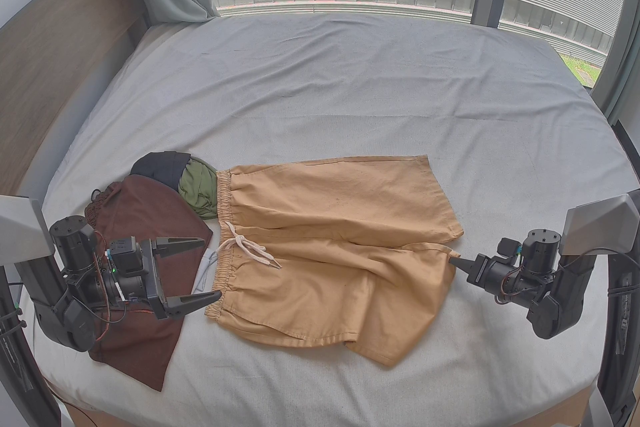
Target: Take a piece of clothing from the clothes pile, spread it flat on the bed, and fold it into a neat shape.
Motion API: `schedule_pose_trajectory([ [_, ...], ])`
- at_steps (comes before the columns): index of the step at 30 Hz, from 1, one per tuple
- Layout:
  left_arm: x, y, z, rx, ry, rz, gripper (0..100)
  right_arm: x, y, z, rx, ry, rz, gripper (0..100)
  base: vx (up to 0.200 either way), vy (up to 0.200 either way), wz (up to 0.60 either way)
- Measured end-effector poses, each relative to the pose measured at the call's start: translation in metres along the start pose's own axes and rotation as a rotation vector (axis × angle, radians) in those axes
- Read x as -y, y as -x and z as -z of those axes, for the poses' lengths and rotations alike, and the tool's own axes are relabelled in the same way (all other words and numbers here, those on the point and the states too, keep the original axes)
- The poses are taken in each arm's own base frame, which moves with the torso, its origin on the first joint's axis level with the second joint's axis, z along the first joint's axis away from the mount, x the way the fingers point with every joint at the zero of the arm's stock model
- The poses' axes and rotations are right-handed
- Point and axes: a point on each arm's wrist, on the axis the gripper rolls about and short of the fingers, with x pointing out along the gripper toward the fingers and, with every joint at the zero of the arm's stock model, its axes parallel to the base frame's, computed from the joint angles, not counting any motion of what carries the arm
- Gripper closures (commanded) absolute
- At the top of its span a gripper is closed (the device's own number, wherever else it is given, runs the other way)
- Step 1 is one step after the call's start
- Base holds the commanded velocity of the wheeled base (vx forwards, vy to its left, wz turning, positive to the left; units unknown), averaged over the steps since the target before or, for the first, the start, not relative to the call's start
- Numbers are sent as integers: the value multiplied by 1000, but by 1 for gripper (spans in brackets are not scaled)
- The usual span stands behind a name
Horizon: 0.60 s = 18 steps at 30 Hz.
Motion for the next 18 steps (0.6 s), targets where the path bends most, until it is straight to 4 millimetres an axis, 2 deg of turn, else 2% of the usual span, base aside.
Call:
schedule_pose_trajectory([
  [18, 1, 0, 0, -1, 3, 2, 0, -1, -17, -28, 143, 15, 6, 100, 0, 0, 0],
])
